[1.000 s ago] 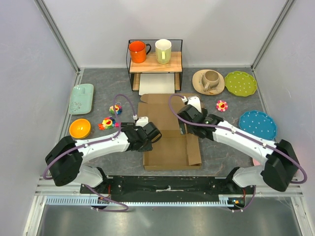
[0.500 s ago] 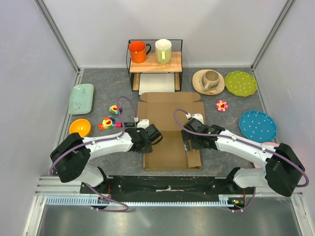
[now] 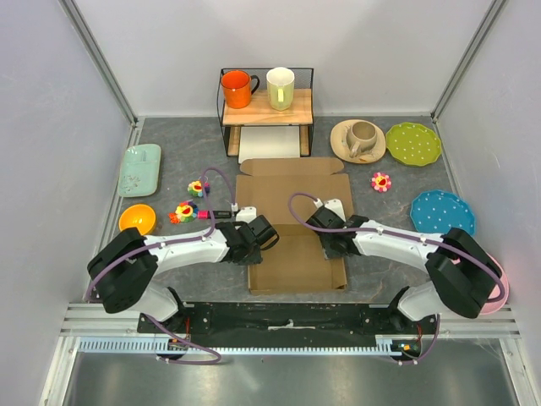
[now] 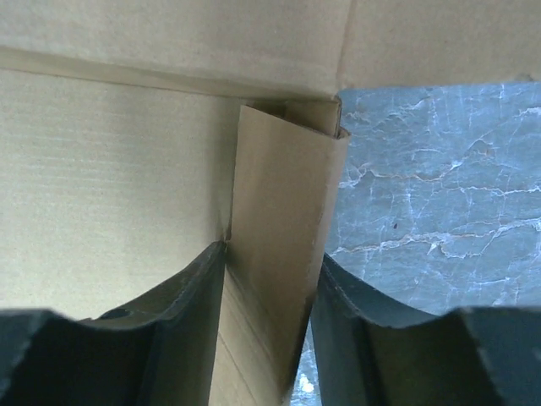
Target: Fold the paper box
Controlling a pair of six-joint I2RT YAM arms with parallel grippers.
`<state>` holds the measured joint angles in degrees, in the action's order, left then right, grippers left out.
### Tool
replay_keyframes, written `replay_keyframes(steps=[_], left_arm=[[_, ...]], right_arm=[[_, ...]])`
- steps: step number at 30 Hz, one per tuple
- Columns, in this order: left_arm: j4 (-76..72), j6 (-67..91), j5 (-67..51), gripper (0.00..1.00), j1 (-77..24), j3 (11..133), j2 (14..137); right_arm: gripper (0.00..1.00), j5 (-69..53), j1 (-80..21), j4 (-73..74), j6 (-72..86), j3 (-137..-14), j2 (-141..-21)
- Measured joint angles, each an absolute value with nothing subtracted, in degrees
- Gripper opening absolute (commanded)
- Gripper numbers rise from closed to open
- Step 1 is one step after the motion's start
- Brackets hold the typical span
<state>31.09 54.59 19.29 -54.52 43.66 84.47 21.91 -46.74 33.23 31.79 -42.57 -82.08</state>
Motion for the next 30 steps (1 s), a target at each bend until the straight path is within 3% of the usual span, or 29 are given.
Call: replay_keyframes(steps=[2, 5, 6, 7, 17, 28, 29, 30], left_arm=[[30.87, 54.61, 19.33, 0.37, -54.52, 43.64, 84.42], [30.28, 54.65, 19.42, 0.37, -54.52, 43.22, 84.27], [30.06, 54.65, 19.44, 0.37, -54.52, 43.07, 84.14], [29.91, 54.70, 19.46, 0.36, -54.52, 42.87, 83.96], [28.05, 55.70, 20.97, 0.36, -54.52, 42.11, 83.31], [25.10, 55.35, 30.48, 0.34, -53.21, 45.04, 84.27], [24.49, 55.11, 31.14, 0.33, -52.66, 45.32, 84.71], [23.86, 54.81, 31.51, 0.33, -52.12, 45.47, 85.21]], right_arm=[[0.36, 22.83, -46.78, 33.30, 31.90, -43.22, -83.02], [0.16, 24.51, -46.78, 33.34, 32.14, -44.07, -84.55], [0.03, 24.99, -46.76, 33.32, 32.62, -44.10, -84.90], [0.00, 25.34, -46.72, 33.28, 33.30, -44.12, -85.06], [0.00, 27.90, -46.87, 32.27, 35.62, -44.80, -86.46], [0.00, 37.50, -47.07, 32.36, 32.80, -54.17, -97.47], [0.02, 38.02, -47.00, 32.38, 32.75, -54.70, -98.04], [0.10, 38.41, -46.96, 32.36, 32.77, -55.24, -98.48]])
